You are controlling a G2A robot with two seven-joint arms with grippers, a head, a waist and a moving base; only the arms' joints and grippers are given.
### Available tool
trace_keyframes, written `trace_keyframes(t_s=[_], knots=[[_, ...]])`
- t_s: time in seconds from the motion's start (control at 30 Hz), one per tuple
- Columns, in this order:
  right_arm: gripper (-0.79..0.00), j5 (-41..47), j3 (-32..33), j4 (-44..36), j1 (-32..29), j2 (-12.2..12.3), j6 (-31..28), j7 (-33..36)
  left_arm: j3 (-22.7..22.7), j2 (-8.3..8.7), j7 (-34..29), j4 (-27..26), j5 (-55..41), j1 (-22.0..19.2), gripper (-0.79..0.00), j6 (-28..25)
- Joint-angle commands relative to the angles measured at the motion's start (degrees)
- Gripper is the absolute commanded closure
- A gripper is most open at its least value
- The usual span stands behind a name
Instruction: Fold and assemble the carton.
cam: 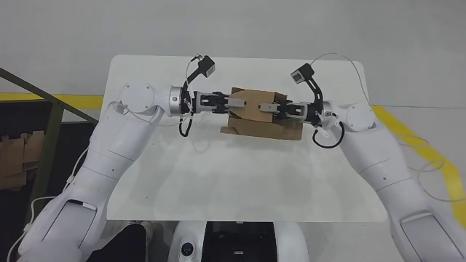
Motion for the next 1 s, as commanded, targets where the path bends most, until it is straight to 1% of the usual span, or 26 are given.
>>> trace_keyframes(t_s=[0.0,0.4,0.67,0.8,0.97], knots=[[0.0,-1.04,-0.09,-0.02,0.06,-0.08,0.37,-0.78,-0.25,0.06,-0.12,-0.29,-0.37,0.16,-0.785,0.0],[0.0,-6.45,-0.2,-0.71,-0.13,-0.32,2.4,-4.35,-2.61,0.67,-0.11,-3.5,-2.15,1.97,-0.785,0.36],[0.0,-8.0,-0.1,-1.3,-0.45,-0.47,3.41,-5.56,-4.0,1.05,-0.09,-7.29,-2.94,2.92,-0.785,0.57],[0.0,-8.76,-0.13,-1.87,-0.54,-0.61,3.52,-6.3,-3.48,0.99,0.0,-8.4,-2.96,2.95,-0.785,0.86],[0.0,-9.64,0.49,-3.8,-1.32,-0.54,2.99,-7.43,-1.94,0.8,0.7,-8.72,-0.49,2.0,-0.785,1.31]])
